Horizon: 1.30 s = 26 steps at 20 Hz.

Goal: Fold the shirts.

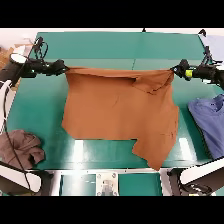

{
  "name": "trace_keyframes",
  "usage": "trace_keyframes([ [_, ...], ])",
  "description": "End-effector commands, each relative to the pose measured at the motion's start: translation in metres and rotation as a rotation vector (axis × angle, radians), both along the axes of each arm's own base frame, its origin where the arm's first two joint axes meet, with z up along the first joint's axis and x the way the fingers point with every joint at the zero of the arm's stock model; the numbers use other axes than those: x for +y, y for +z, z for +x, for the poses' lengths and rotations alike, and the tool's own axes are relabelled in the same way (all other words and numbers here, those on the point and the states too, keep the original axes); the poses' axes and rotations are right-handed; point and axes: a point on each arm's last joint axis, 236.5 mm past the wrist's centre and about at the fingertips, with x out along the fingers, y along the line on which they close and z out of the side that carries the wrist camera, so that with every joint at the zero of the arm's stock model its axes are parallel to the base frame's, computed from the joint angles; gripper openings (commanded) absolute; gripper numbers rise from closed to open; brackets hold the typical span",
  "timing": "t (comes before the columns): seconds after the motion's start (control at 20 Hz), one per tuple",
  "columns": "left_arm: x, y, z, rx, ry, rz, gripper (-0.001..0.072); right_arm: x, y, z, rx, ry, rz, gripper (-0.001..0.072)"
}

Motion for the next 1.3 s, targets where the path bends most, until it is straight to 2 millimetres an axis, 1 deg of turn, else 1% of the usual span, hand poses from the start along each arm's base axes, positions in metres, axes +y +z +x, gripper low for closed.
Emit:
trace_keyframes([
  [0.0, 0.013, -0.032, -0.036, 0.171, -0.089, 0.100, 0.0022, -0.007, -0.011, -0.033, 0.098, 0.102, -0.044, 0.0016],
  [0.1, 0.020, -0.051, -0.063, 0.289, -0.130, 0.172, 0.0022, -0.010, -0.029, -0.055, 0.167, 0.132, -0.100, 0.0015],
  [0.15, 0.020, -0.059, -0.073, 0.328, -0.144, 0.187, 0.0022, -0.009, -0.039, -0.065, 0.197, 0.138, -0.107, 0.0015],
  [0.35, 0.012, -0.084, -0.099, 0.420, -0.174, 0.173, 0.0022, 0.001, -0.079, -0.102, 0.327, 0.173, -0.088, 0.0015],
  [0.45, 0.007, -0.095, -0.120, 0.487, -0.209, 0.170, 0.0021, 0.000, -0.090, -0.120, 0.398, 0.202, -0.107, 0.0016],
  [0.5, 0.006, -0.098, -0.127, 0.511, -0.223, 0.168, 0.0022, -0.002, -0.093, -0.127, 0.429, 0.213, -0.126, 0.0016],
  [0.7, 0.003, -0.096, -0.143, 0.579, -0.244, 0.147, 0.0021, -0.007, -0.091, -0.147, 0.491, 0.250, -0.165, 0.0016],
  [0.8, 0.001, -0.095, -0.152, 0.612, -0.263, 0.139, 0.0022, -0.011, -0.096, -0.155, 0.531, 0.254, -0.186, 0.0016],
  [0.9, 0.001, -0.096, -0.151, 0.627, -0.232, 0.131, 0.0022, -0.012, -0.097, -0.156, 0.536, 0.251, -0.194, 0.0017],
  [0.95, 0.002, -0.098, -0.146, 0.623, -0.206, 0.129, 0.0022, -0.012, -0.097, -0.155, 0.536, 0.249, -0.192, 0.0018],
  [1.0, 0.003, -0.100, -0.141, 0.608, -0.183, 0.131, 0.0023, -0.011, -0.096, -0.154, 0.533, 0.248, -0.187, 0.0035],
  [1.05, 0.005, -0.102, -0.136, 0.603, -0.152, 0.129, 0.0024, -0.010, -0.095, -0.153, 0.528, 0.246, -0.179, 0.0153],
  [1.1, 0.005, -0.101, -0.134, 0.603, -0.133, 0.125, 0.0185, -0.008, -0.093, -0.152, 0.526, 0.242, -0.167, 0.0267],
  [1.15, 0.006, -0.099, -0.137, 0.632, -0.112, 0.112, 0.0560, -0.007, -0.091, -0.153, 0.536, 0.233, -0.153, 0.0293],
  [1.2, 0.007, -0.095, -0.145, 0.678, -0.106, 0.096, 0.0593, -0.007, -0.087, -0.156, 0.552, 0.234, -0.138, 0.0293],
  [1.25, 0.008, -0.091, -0.156, 0.724, -0.129, 0.083, 0.0594, -0.006, -0.080, -0.160, 0.567, 0.237, -0.122, 0.0292],
])
